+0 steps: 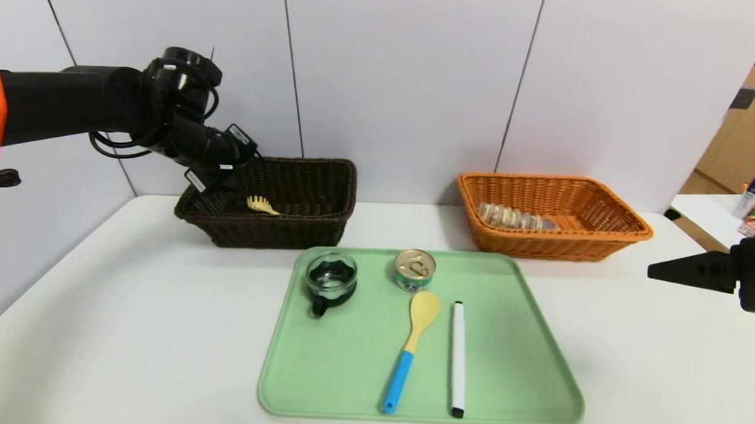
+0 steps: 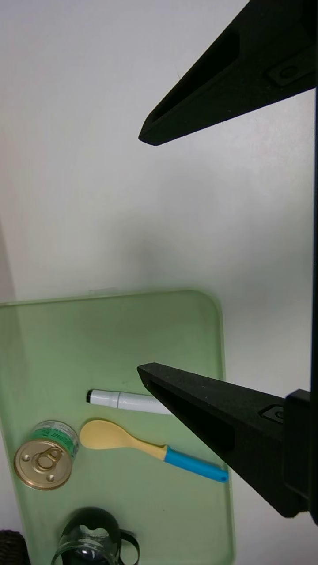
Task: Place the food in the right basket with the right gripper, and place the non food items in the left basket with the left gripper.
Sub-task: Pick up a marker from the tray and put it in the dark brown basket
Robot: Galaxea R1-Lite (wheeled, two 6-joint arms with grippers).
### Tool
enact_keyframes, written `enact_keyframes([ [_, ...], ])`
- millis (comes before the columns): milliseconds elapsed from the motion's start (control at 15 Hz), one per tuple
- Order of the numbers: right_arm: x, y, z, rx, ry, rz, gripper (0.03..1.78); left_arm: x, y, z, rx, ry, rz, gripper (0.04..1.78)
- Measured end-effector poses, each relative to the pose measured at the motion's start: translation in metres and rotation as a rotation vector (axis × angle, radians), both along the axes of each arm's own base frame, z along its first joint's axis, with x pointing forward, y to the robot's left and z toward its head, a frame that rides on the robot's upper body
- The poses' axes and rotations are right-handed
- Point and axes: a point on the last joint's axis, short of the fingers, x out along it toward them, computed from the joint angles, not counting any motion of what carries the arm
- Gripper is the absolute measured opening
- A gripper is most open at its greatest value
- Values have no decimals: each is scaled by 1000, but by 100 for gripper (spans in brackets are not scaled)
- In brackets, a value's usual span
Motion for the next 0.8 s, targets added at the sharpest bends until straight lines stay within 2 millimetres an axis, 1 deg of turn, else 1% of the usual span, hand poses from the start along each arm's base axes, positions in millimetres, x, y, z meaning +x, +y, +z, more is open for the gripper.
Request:
enact_keyframes([
  [133, 9, 7, 12, 2, 25, 2, 171, -12, 2, 18, 7, -42, -5, 124],
  [200, 15, 13, 17, 12, 56, 1, 171, -21, 3, 29, 20, -70, -15, 130],
  [267, 23, 21, 20, 29, 92, -9, 171, -33, 5, 41, 51, -98, -40, 135],
  [400, 38, 41, 21, 64, 180, -30, 171, -62, 9, 51, 159, -120, -119, 143],
  [600, 54, 82, 9, 44, 340, -9, 171, -116, 21, 60, 333, -164, -262, 151],
  [800, 71, 117, -12, -8, 464, 17, 171, -171, 32, 66, 409, -218, -326, 157],
])
